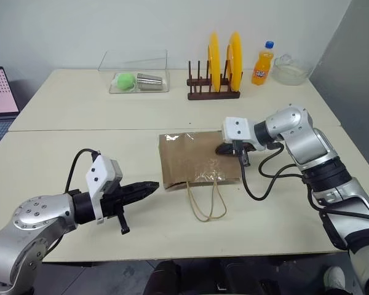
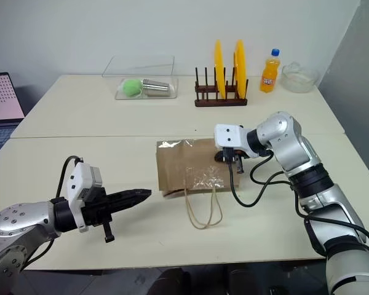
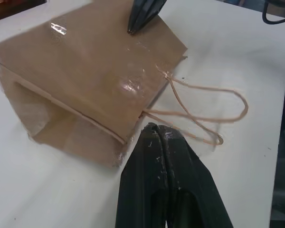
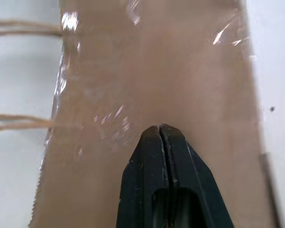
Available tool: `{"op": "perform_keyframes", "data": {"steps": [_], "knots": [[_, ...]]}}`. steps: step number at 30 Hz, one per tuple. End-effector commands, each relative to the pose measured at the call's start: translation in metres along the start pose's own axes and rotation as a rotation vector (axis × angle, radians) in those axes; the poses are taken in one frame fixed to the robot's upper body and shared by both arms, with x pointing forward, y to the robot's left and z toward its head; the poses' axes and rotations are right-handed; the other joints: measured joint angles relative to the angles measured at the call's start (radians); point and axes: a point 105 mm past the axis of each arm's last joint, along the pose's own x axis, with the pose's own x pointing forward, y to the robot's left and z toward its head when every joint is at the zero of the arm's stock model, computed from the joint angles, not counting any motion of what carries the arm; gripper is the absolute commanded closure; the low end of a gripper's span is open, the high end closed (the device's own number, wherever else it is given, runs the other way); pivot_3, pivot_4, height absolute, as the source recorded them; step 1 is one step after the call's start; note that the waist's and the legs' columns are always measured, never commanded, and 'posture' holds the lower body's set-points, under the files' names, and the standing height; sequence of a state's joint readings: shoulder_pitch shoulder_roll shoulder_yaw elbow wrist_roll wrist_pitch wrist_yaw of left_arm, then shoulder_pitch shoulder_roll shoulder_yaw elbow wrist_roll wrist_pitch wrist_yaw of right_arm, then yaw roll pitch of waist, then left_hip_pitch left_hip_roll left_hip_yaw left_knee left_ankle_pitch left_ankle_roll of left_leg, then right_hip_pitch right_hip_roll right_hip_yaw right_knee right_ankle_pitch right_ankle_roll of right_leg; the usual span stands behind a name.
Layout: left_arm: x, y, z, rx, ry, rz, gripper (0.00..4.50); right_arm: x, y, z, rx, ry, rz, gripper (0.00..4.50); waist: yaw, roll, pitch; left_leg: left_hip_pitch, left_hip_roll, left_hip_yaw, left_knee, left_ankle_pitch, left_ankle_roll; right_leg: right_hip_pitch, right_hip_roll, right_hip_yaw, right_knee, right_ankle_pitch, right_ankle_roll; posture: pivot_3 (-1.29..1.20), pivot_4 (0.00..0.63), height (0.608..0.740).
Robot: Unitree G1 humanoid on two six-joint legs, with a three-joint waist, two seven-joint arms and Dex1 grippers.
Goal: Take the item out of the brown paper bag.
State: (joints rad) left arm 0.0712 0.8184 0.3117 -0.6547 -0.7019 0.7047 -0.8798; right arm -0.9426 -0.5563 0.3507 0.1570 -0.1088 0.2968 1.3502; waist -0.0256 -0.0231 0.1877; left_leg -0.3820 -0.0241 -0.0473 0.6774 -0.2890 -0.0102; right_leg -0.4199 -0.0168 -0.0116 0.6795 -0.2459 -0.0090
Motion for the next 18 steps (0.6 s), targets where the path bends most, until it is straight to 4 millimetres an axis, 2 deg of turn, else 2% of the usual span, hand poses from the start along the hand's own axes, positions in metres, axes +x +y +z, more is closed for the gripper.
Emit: {"op": "perform_keyframes", "data": {"steps": [1, 6, 9, 11, 15, 18], "knots": [[0.000, -0.002, 0.007, 0.043, -0.008, -0.026, 4.50, -0.023, -0.002, 0.025, -0.023, -0.086, -0.063, 4.46, 0.001, 0.000, 0.000, 0.000, 0.000, 0.000, 0.000, 0.000, 0.000, 0.000, 0.000, 0.000, 0.000, 0.000, 0.000, 0.00, 0.150, 0.740], [0.001, -0.001, 0.011, 0.116, 0.015, -0.063, 4.50, -0.036, 0.012, 0.031, 0.017, -0.147, -0.086, 4.46, 0.005, 0.000, 0.000, 0.000, 0.000, 0.000, 0.000, 0.000, 0.000, 0.000, 0.000, 0.000, -0.001, 0.000, 0.000, 0.00, 0.150, 0.740], [0.004, -0.002, 0.015, 0.199, 0.034, -0.113, 4.50, -0.046, 0.036, 0.037, 0.077, -0.237, -0.078, 4.46, 0.015, 0.000, 0.000, -0.001, 0.000, -0.001, 0.000, 0.000, 0.000, 0.000, 0.000, -0.001, -0.001, 0.000, 0.000, 0.00, 0.150, 0.740], [0.006, -0.002, 0.017, 0.281, 0.056, -0.147, 4.50, -0.048, 0.063, 0.036, 0.145, -0.288, -0.065, 4.46, 0.020, 0.000, 0.000, -0.001, 0.000, 0.000, 0.000, 0.000, 0.000, 0.000, 0.000, 0.000, -0.002, 0.000, 0.000, 0.00, 0.150, 0.740], [0.013, -0.006, 0.018, 0.413, 0.091, -0.260, 3.66, -0.040, 0.101, 0.014, 0.282, -0.257, -0.134, 4.50, 0.027, 0.000, 0.000, -0.001, 0.000, -0.001, -0.001, 0.000, 0.000, 0.001, 0.000, -0.001, -0.003, -0.001, 0.001, 0.00, 0.150, 0.740], [0.020, -0.006, 0.014, 0.577, 0.132, -0.345, 2.72, -0.036, 0.120, 0.013, 0.390, -0.273, -0.164, 3.88, 0.027, 0.000, 0.000, -0.001, 0.000, 0.000, -0.001, 0.000, 0.000, 0.001, 0.000, -0.001, -0.003, -0.003, 0.005, 0.00, 0.150, 0.740]]}}
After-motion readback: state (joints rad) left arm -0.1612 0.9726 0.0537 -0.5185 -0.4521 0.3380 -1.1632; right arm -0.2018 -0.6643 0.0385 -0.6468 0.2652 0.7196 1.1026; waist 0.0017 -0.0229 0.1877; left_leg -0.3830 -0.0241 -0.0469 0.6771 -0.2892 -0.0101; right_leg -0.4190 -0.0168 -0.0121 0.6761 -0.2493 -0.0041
